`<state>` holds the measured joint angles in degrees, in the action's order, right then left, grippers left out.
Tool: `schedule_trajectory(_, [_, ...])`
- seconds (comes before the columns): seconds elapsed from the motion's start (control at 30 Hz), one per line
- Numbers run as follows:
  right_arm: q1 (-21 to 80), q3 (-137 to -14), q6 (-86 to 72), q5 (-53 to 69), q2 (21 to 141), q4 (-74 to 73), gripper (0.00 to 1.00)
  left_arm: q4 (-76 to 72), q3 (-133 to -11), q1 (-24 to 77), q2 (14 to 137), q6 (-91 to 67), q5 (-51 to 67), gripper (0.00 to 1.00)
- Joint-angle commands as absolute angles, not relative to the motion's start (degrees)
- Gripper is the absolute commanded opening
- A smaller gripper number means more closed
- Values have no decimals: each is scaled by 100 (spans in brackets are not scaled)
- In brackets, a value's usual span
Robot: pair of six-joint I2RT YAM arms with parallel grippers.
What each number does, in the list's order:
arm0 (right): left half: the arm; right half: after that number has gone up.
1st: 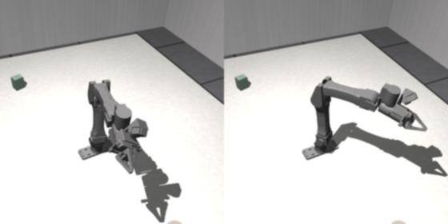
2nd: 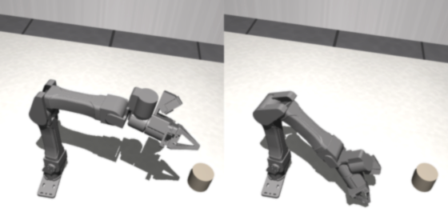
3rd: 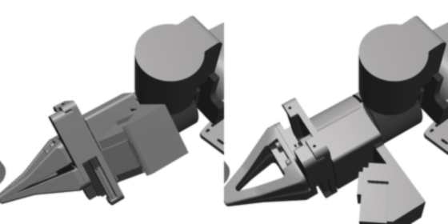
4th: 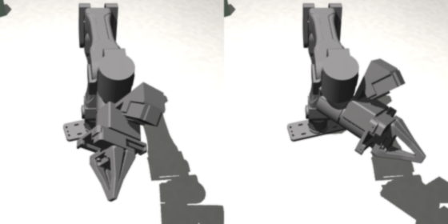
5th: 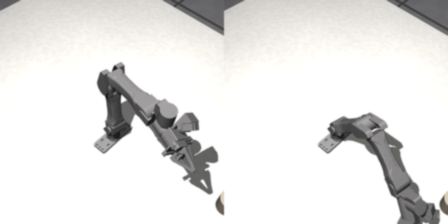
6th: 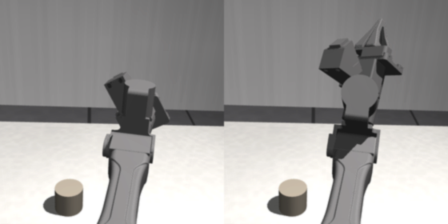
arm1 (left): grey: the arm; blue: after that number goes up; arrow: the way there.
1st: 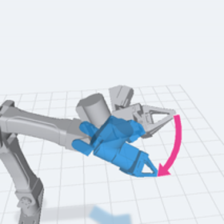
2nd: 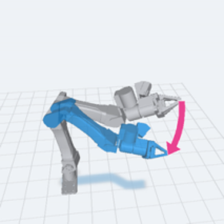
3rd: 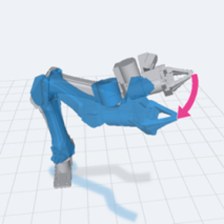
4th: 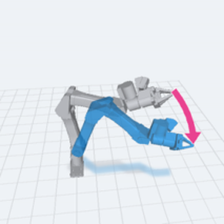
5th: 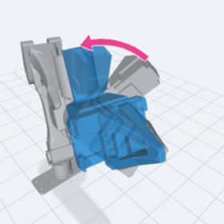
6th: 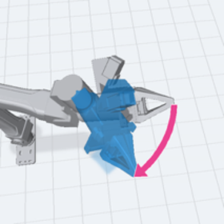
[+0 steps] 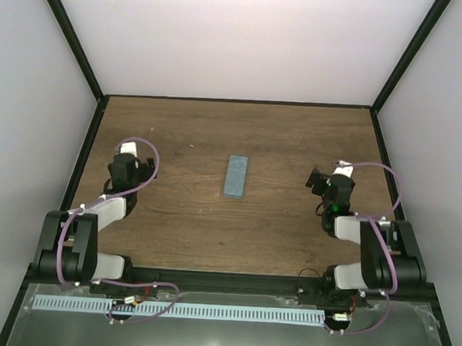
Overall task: Organize the sunglasses
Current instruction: Reset both arms
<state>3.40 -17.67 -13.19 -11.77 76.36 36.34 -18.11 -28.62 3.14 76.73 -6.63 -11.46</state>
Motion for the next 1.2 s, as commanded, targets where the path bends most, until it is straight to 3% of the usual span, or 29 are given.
schedule_trajectory(0.0, [248,-2131,-930,-1041,8247,4956,100,-3670,-2422,5,7906,-522,-1141,100])
schedule_trajectory(0.17, [62,-1727,-888,-1061,8412,6056,100,-4542,-2528,-186,8484,-482,-1077,100])
schedule_trajectory(0.3, [59,-1868,-786,-921,8527,5929,100,-4541,-2781,-264,8857,-281,-614,100])
schedule_trajectory(0.57, [80,-732,-421,-279,8674,8185,100,-6575,-1407,-292,8444,-321,-586,100])
schedule_trajectory(0.63, [105,-886,-339,-119,8605,7739,100,-7569,-1067,-290,8817,-352,-639,100])
schedule_trajectory(0.8, [113,-1400,-188,163,8757,6992,100,-6453,-1607,-150,8797,-164,-662,100])
schedule_trajectory(1.17, [124,-1411,-168,189,8772,7008,100,-6302,-1740,-97,8846,105,-220,100])
